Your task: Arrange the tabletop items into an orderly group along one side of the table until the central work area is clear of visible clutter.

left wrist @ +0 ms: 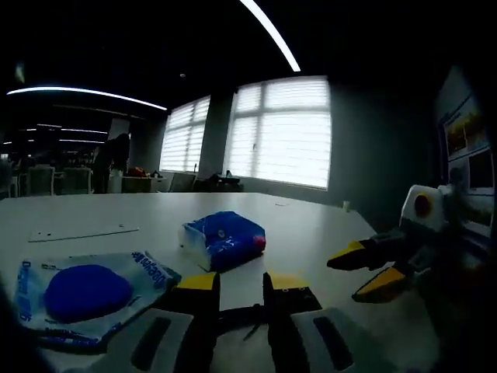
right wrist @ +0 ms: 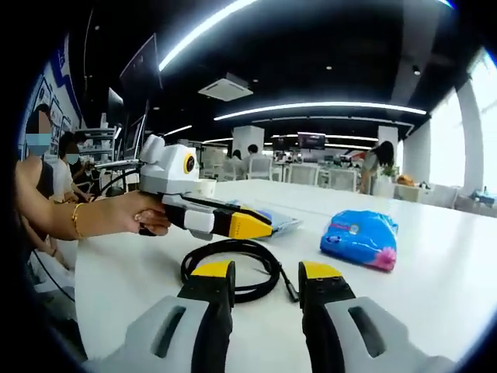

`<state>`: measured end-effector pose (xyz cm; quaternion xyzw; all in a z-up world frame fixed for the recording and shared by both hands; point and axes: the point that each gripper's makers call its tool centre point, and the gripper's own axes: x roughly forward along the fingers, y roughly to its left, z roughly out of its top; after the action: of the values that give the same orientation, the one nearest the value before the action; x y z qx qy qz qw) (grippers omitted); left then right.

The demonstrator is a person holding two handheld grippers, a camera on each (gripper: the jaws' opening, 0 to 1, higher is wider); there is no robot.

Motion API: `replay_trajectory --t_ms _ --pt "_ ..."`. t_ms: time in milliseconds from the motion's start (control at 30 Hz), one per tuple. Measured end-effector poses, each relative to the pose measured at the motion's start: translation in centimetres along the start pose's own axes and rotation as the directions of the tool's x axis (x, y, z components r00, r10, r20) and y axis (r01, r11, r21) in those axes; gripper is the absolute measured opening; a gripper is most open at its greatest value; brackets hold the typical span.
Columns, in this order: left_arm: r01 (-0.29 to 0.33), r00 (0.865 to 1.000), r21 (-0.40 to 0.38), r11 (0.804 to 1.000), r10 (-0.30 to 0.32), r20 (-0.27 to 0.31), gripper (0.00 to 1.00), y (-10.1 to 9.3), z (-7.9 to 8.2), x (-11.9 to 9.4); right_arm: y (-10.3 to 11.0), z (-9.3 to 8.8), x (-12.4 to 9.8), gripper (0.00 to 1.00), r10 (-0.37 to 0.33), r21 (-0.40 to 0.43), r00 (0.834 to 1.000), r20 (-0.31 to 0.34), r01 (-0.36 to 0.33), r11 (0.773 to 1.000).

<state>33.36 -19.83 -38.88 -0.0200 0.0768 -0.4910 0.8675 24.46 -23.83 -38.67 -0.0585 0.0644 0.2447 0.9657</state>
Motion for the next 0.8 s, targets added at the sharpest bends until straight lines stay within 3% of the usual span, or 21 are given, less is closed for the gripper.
replay_trajectory --t_ms 200,333,500,800 --pt "-0.048 0.999 -0.001 0.999 0.048 0.002 0.21 0.4 0.1 1.3 -2.5 0.7 0.8 0.31 -0.031 -0.005 0.999 0.017 0.031 1.0" --pt "-0.022 0.999 -0.054 0.998 0.025 0.039 0.21 -0.1 0.6 2.0 -3.8 0.9 1.0 0.31 -0.046 0.009 0.999 0.023 0.046 0.999" --pt "-0.032 0.999 -0.058 0.998 0.034 0.033 0.21 0.6 0.8 2.7 -5.6 0.7 1.3 0.24 -0.069 -0.002 0.998 0.007 0.069 0.998" --pt "-0.051 0.999 -0.032 0.998 0.051 -0.008 0.21 1.6 0.6 4.1 -9.5 0.7 2.3 0.25 -0.123 0.014 0.992 -0.008 0.123 0.992"
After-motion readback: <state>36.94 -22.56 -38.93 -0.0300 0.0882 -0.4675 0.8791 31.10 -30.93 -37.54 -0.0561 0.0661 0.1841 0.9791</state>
